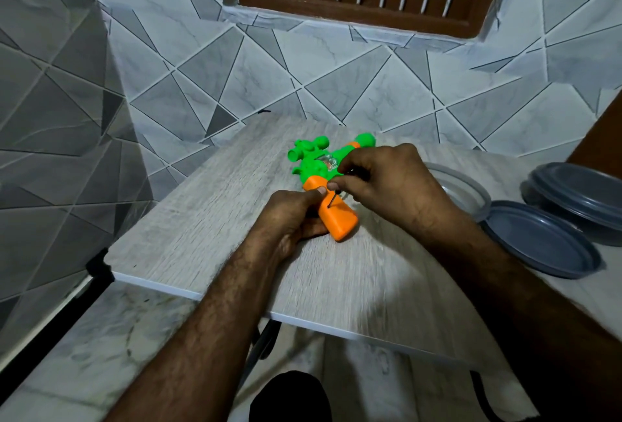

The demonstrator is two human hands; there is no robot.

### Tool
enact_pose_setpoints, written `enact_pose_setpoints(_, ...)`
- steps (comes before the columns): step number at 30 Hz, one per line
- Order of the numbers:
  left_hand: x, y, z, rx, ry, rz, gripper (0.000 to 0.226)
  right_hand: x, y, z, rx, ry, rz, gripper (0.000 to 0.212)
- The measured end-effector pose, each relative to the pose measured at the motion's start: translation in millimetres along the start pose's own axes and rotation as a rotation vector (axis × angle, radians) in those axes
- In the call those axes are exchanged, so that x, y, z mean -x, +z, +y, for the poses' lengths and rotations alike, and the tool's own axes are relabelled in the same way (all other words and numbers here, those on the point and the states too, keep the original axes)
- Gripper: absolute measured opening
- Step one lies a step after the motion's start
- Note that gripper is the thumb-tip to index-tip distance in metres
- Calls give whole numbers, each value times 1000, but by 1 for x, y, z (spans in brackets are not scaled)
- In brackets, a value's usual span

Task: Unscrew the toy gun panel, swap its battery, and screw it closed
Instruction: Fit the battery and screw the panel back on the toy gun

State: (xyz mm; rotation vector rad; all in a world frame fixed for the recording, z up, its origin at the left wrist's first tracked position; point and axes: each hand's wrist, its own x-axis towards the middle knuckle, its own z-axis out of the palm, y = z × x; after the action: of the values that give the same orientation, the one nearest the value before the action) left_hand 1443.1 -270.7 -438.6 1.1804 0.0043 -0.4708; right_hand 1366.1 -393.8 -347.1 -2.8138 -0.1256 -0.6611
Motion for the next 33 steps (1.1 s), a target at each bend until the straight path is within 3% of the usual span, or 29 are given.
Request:
enact_pose_setpoints(4,-1,0,0,17,-2,6,38,1,-1,-1,148,-69,-5,24)
enact_pose_setpoints(8,0,1,0,10,-8,6,37,2,3,-3,221,-40,17,39)
enact_pose_setpoints(14,0,0,0,1,-4,11,38,0,9,-2,15,4,55,18)
enact_pose_setpoints(17,1,1,1,-4,-3,9,39,1,6,-1,-81,64,37,21)
enact_pose_setpoints(21,1,1,1,2,-1,6,39,1,-1,0,24,9,-62,22)
enact_pose_setpoints(24,2,1,1,9,-1,6,39,1,0,-1,78,-19,-41,21)
enact_pose_setpoints(30,2,1,1,2,-2,4,37,-1,5,-5,217,-19,8,42)
enact_pose_setpoints(33,3,1,1,1,-3,7,38,-6,6,-1,167,1,-8,33)
